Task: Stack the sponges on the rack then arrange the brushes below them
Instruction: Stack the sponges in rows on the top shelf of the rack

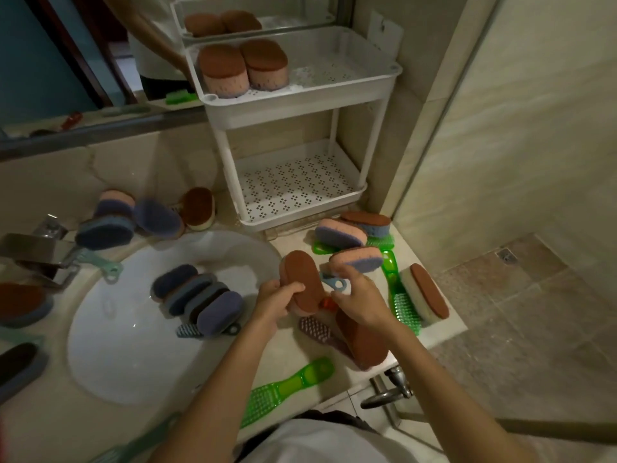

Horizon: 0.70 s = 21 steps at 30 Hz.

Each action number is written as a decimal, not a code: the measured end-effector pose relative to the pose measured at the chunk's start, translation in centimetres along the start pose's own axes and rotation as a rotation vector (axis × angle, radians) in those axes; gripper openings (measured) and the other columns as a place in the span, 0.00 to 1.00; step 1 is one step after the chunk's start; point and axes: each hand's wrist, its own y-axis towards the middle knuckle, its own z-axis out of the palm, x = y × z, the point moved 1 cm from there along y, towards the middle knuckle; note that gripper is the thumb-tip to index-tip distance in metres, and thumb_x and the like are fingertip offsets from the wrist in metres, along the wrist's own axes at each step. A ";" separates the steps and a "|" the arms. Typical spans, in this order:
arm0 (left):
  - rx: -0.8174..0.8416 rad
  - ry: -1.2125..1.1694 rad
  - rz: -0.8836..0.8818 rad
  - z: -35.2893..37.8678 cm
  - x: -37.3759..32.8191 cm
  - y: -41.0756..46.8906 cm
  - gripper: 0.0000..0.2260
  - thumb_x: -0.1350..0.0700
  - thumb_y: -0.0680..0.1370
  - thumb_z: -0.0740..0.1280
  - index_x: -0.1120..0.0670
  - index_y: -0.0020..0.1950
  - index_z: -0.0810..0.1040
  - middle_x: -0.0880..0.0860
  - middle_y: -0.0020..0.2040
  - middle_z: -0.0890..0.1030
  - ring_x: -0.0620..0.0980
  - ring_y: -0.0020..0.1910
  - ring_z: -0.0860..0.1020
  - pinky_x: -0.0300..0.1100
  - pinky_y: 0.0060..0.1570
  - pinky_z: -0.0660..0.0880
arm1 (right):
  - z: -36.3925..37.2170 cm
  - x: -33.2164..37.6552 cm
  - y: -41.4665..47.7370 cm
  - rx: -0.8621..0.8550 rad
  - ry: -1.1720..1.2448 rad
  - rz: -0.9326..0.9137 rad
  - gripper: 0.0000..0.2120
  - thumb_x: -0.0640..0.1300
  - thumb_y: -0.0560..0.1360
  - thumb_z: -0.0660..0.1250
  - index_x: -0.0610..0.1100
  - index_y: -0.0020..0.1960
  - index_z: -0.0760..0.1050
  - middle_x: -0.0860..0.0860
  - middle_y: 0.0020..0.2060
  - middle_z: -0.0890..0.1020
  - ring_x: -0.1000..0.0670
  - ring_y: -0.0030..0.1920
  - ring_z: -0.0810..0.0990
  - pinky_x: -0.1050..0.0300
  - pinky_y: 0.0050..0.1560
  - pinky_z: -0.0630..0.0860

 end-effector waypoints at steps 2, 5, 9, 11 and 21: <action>0.008 -0.047 -0.001 0.0 0.2 0.1 0.12 0.60 0.74 0.68 0.57 0.56 0.73 0.53 0.45 0.79 0.50 0.40 0.78 0.45 0.45 0.76 | -0.4 -0.8 -1.3 -0.013 -0.121 0.052 0.25 0.47 0.73 0.67 0.44 0.66 0.65 0.45 0.63 0.73 0.44 0.62 0.71 0.53 0.59 0.68; 0.033 -0.081 0.028 0.4 0.2 0.0 0.12 0.62 0.74 0.67 0.58 0.57 0.73 0.52 0.41 0.79 0.49 0.39 0.78 0.49 0.50 0.77 | -0.2 -1.8 -3.3 0.016 -0.295 0.174 0.33 0.57 0.68 0.70 0.45 0.65 0.61 0.45 0.62 0.69 0.44 0.60 0.70 0.52 0.59 0.69; 0.093 -0.077 0.079 1.4 -0.6 -0.7 0.10 0.62 0.75 0.66 0.58 0.56 0.71 0.57 0.51 0.79 0.47 0.38 0.77 0.41 0.39 0.76 | 1.2 -2.8 -4.7 0.084 -0.467 0.301 0.40 0.58 0.66 0.71 0.42 0.68 0.57 0.43 0.63 0.66 0.42 0.63 0.68 0.48 0.61 0.69; 0.093 -0.054 0.091 1.6 -1.0 -1.0 0.11 0.62 0.76 0.66 0.58 0.56 0.70 0.58 0.52 0.78 0.51 0.40 0.78 0.41 0.39 0.75 | 1.7 -3.1 -4.9 0.084 -0.463 0.327 0.41 0.58 0.67 0.70 0.42 0.70 0.54 0.43 0.63 0.67 0.42 0.62 0.69 0.48 0.60 0.69; 0.097 -0.075 0.121 0.7 -1.6 -1.5 0.16 0.61 0.75 0.66 0.61 0.62 0.71 0.61 0.57 0.79 0.48 0.40 0.79 0.41 0.36 0.76 | 0.3 -2.9 -5.3 -0.121 -0.387 0.216 0.38 0.65 0.65 0.69 0.44 0.64 0.61 0.45 0.53 0.73 0.44 0.50 0.74 0.53 0.45 0.69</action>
